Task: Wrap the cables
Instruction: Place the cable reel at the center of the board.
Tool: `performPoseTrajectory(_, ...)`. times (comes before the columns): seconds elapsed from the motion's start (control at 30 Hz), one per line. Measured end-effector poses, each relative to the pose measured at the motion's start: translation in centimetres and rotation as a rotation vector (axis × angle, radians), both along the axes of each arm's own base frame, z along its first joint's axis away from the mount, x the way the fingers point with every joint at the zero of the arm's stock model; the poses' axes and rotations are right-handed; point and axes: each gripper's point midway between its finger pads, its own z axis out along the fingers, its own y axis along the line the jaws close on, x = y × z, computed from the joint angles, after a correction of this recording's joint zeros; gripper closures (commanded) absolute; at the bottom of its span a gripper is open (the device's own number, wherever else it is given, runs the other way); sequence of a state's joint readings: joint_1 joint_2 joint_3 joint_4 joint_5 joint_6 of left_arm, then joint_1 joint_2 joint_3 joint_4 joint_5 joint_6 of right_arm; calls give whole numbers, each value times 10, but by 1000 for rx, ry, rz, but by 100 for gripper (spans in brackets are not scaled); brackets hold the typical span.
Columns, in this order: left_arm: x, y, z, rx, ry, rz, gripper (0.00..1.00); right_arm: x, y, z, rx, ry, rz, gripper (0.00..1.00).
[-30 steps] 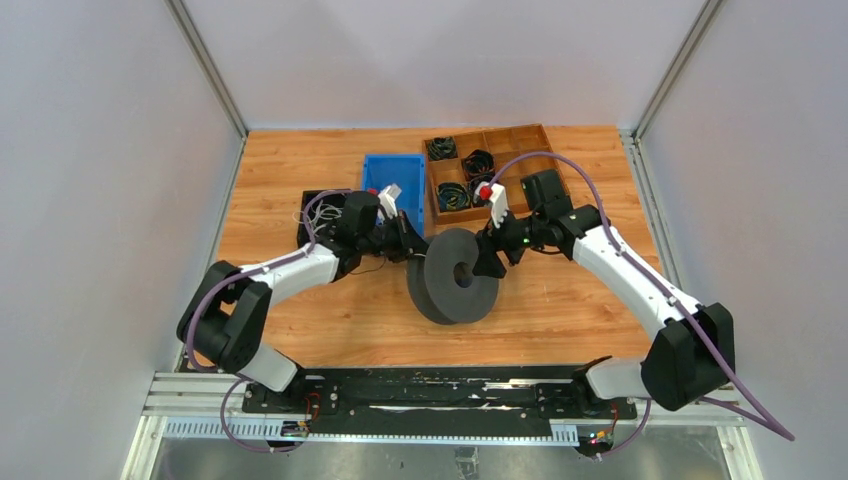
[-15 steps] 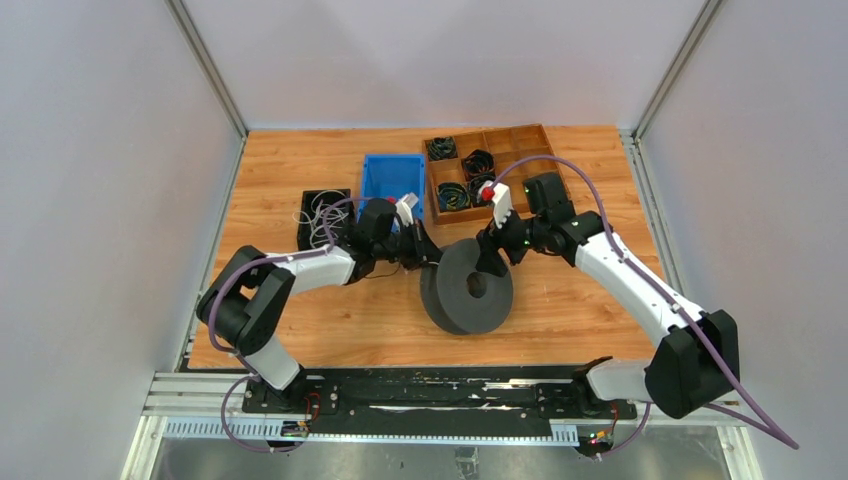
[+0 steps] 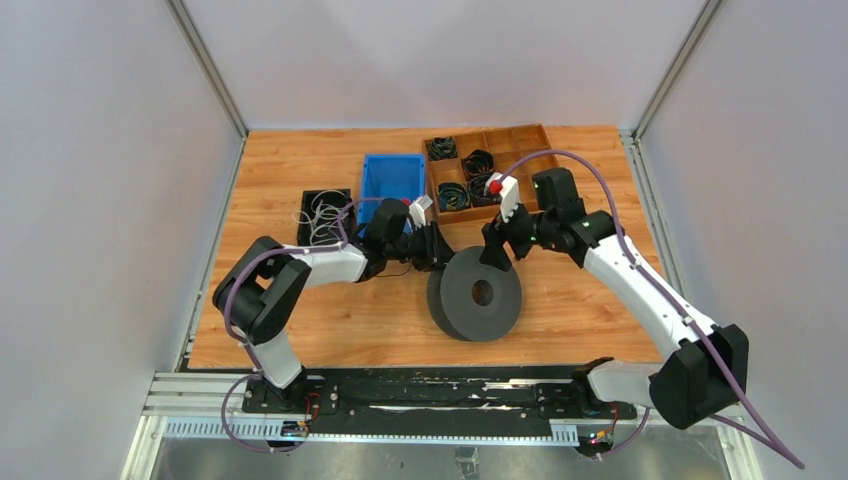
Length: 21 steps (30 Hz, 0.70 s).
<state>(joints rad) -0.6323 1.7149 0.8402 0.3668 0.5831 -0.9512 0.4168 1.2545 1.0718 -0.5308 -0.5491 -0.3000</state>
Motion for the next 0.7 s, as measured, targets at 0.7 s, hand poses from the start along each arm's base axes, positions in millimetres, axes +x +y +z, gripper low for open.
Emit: performPoseTrajectory(0.7, 9, 8, -4, 12, -45, -11, 54, -3, 0, 0, 3, 9, 6, 29)
